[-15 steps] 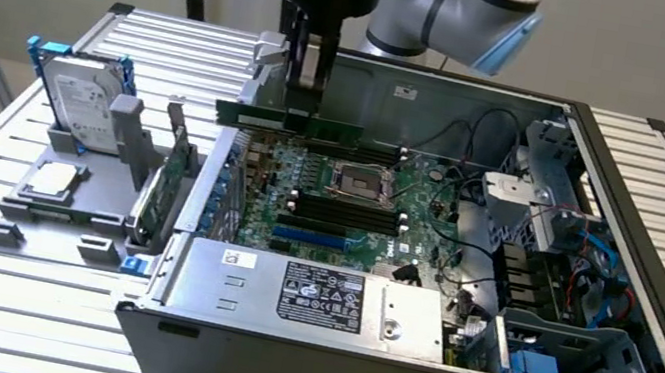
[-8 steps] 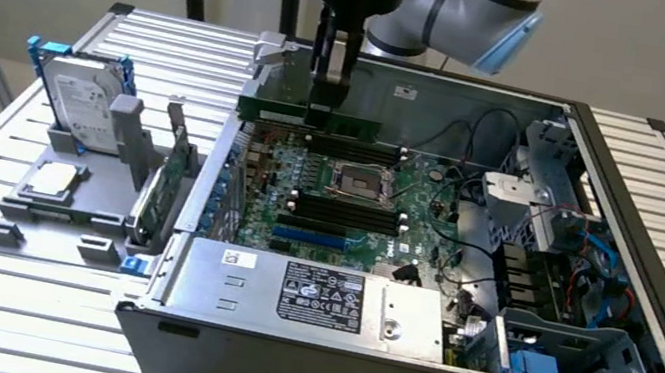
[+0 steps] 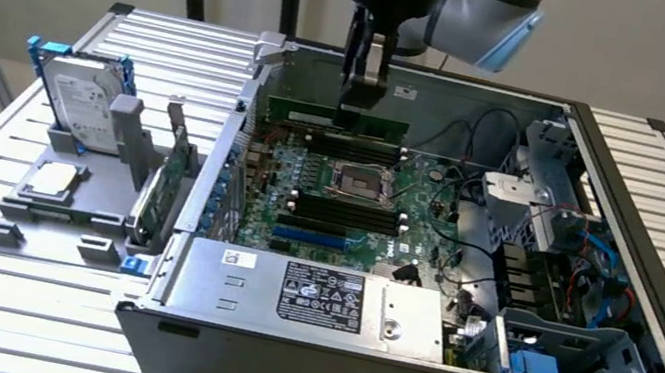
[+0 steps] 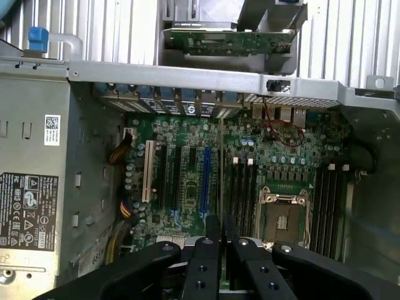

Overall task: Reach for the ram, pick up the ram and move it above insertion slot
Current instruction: 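Pick up the ram and move it above insertion slot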

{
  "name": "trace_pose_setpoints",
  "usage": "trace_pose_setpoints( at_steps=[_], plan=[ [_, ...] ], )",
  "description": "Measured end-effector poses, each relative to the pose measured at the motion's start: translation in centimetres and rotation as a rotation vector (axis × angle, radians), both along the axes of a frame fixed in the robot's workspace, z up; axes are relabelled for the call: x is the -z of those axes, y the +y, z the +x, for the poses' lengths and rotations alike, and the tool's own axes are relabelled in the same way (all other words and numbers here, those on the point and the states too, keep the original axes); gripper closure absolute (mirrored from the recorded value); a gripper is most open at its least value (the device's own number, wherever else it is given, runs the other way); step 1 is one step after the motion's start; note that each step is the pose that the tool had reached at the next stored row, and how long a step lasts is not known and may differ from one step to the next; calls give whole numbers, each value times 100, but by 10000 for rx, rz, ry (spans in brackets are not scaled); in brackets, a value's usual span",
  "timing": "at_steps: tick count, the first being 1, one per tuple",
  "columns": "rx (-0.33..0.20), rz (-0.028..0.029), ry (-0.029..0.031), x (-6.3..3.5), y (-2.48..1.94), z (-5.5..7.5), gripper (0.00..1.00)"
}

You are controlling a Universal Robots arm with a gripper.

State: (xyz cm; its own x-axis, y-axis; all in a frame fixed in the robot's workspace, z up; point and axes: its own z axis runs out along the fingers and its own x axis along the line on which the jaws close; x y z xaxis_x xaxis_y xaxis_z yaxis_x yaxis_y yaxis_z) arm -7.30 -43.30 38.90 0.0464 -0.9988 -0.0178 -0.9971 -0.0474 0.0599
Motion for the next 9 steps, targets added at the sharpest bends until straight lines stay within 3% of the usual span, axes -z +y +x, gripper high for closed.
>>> trace_pose_setpoints(
  at_steps=[9],
  plan=[
    [71, 21, 0, -1, 20, 221, 87]
  ],
)
